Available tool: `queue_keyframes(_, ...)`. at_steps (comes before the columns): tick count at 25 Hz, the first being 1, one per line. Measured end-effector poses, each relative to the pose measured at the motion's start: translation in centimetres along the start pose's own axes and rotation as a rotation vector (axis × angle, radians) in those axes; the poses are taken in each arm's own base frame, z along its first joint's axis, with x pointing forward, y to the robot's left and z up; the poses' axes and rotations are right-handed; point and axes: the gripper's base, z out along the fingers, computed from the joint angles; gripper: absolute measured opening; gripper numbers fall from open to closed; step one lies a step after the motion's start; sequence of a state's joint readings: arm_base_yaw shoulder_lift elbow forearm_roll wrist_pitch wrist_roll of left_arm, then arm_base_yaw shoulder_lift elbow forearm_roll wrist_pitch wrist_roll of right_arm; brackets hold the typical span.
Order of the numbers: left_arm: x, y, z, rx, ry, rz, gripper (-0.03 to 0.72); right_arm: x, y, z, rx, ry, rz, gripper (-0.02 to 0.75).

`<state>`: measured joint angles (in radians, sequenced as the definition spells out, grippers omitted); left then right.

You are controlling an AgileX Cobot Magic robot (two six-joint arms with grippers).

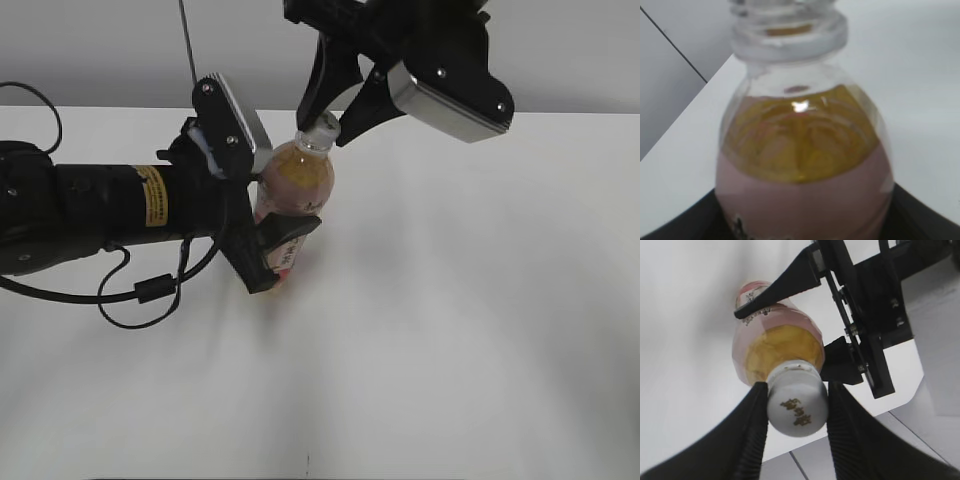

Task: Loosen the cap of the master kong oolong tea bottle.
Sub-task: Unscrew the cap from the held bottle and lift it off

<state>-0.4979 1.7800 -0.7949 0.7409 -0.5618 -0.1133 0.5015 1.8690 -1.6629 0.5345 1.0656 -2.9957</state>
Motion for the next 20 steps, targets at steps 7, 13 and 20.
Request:
queue_keyframes(7, -1.0, -0.1, 0.0, 0.010, -0.110, -0.008, 0.428, -0.7, -1.3, -2.4, 0.020, 0.009, 0.038, 0.279)
queue_keyframes(13, -1.6, -0.4, -0.1, 0.019, -0.161, -0.002, 0.428, -1.3, -1.6, -3.7, -0.005, 0.013, 0.141, 0.277)
queue_keyframes(20, -1.5, -0.3, -0.1, 0.019, -0.156, -0.002, 0.428, -1.2, -1.2, -3.7, -0.039, 0.031, 0.305, 0.277)
